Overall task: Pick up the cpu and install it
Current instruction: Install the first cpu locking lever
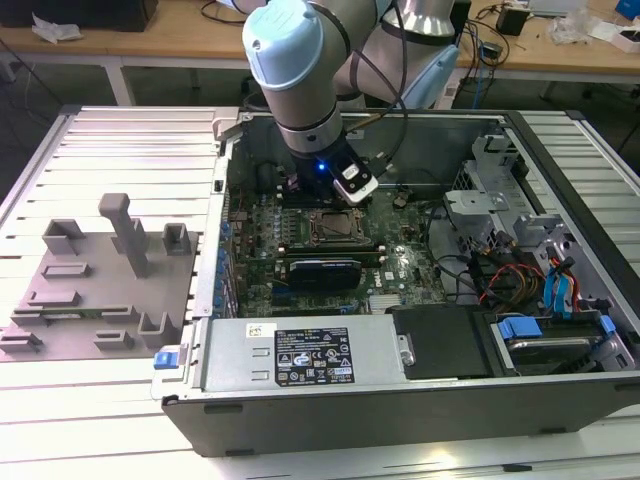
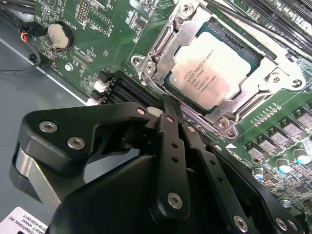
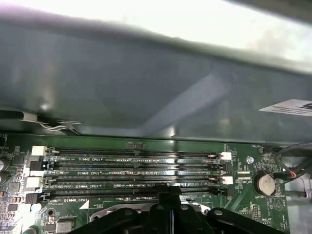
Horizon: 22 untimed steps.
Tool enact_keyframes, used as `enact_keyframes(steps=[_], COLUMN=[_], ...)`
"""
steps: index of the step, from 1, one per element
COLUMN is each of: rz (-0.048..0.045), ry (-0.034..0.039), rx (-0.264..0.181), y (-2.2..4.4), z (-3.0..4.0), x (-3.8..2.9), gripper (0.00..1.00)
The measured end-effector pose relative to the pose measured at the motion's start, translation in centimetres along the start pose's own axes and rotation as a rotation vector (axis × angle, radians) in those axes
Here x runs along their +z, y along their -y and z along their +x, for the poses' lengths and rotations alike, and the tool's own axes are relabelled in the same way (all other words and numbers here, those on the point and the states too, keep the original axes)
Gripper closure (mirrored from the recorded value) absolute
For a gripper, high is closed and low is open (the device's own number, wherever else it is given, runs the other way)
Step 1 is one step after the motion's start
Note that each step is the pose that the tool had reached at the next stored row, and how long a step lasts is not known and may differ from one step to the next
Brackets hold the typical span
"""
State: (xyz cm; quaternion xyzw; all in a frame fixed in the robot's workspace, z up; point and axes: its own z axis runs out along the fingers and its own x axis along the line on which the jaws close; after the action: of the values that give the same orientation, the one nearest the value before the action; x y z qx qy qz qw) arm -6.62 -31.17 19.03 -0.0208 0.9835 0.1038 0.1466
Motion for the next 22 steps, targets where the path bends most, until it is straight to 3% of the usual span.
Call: enact_keyframes(steps=[11,15,19,21,22], rz=[0.0001,0.0008,0.0013,0.0015,0.0016], ry=[0.0005,0.0004,0.0009,0.0011,0.0011], rx=[0.001,0.002,0.004,0.005,0.005], y=[0.01,-0.07,-0.34,-0.6,-0.64], z=[-0.17,-0.31,-0.7,-1.08,-1.14], x=[-0.23,-0.69,-1.94,-3.16,-3.34], gripper=[0.89,0.89,0.89,0.89,0.89])
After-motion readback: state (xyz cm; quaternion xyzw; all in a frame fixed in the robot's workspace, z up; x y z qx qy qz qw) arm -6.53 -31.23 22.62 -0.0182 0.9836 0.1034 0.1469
